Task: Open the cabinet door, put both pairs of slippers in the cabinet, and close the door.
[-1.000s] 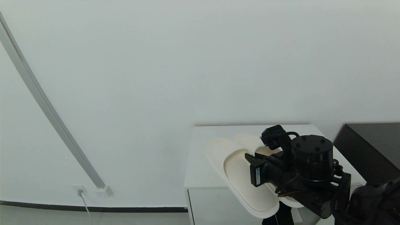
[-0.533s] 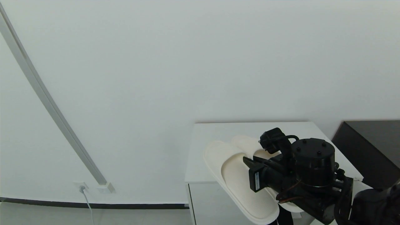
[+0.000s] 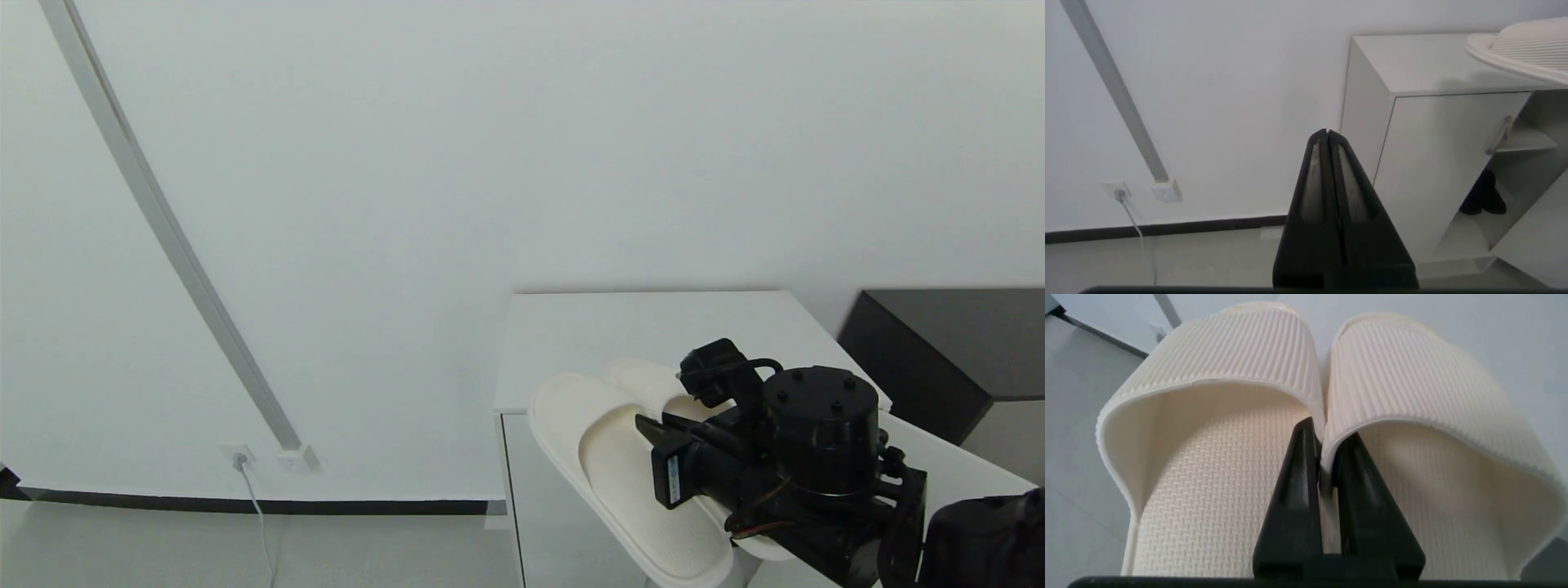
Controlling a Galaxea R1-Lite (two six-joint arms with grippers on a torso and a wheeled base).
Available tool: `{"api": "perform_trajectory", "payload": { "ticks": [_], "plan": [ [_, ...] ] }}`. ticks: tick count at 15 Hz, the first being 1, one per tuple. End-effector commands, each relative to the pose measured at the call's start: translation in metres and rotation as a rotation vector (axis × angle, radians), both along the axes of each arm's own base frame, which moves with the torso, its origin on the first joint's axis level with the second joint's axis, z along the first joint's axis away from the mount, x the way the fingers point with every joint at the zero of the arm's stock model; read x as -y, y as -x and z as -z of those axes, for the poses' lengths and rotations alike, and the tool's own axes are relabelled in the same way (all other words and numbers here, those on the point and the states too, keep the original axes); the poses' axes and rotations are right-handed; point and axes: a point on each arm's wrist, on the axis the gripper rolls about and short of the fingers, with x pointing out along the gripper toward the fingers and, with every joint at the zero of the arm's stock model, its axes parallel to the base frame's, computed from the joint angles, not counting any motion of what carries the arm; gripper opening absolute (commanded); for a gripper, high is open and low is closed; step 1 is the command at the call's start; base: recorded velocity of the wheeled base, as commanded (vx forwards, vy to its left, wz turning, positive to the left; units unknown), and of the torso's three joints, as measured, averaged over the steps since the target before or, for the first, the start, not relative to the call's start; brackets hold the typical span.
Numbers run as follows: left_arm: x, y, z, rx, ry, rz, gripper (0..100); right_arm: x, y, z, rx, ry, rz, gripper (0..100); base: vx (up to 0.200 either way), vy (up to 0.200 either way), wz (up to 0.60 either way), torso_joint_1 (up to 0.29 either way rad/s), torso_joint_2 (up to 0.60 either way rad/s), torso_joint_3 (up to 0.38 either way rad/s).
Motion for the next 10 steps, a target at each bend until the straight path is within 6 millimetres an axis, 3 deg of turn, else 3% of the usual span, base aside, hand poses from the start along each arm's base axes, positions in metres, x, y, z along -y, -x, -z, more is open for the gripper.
{"api": "perform_trajectory", "payload": {
  "ticks": [1,10],
  "plan": [
    [0.0000,-0.0001,-0.0001,-0.001,0.004,0.000,0,0.0002,0.0004,0.0019,-0.004,0.005,0.000,0,0.000,0.000,0.00,0.000,0.00,0.000],
    [0.0000,-0.0001,-0.0001,-0.001,0.001,0.000,0,0.0007,0.0015,0.0048,-0.011,0.013,0.000,0,0.000,0.000,0.00,0.000,0.00,0.000]
  ]
}}
